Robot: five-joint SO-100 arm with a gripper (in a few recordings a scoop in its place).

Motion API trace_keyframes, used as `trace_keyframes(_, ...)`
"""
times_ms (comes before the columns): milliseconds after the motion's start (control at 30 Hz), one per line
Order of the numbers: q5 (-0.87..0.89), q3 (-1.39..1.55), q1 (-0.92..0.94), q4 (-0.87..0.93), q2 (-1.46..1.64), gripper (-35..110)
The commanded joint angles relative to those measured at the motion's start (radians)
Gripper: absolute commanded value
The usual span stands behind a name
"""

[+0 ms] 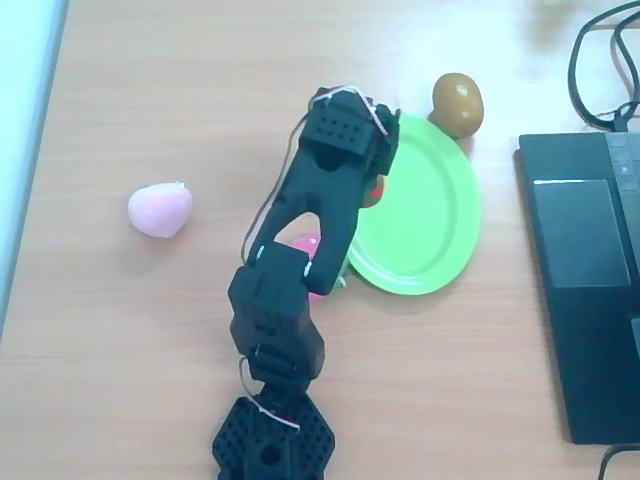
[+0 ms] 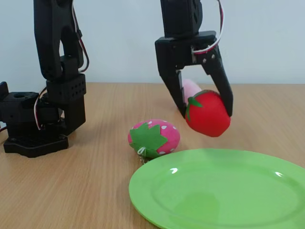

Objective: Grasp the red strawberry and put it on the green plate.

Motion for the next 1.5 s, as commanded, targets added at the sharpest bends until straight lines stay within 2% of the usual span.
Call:
trace_keyframes(0, -0.077, 0.012, 0.029, -0.008, -0.023, 26)
trace_keyframes(700, 0.014, -0.008, 0.066, -0.12, -0.318, 25)
trace_keyframes(1000, 0.051, -0.006, 0.052, -0.094, -0.291, 28)
trace_keyframes(1167, 0.083, 0.011, 0.034, -0.086, -0.241, 36)
trace_keyframes(1467, 0.16, 0.06, -0.041, -0.052, -0.121, 41)
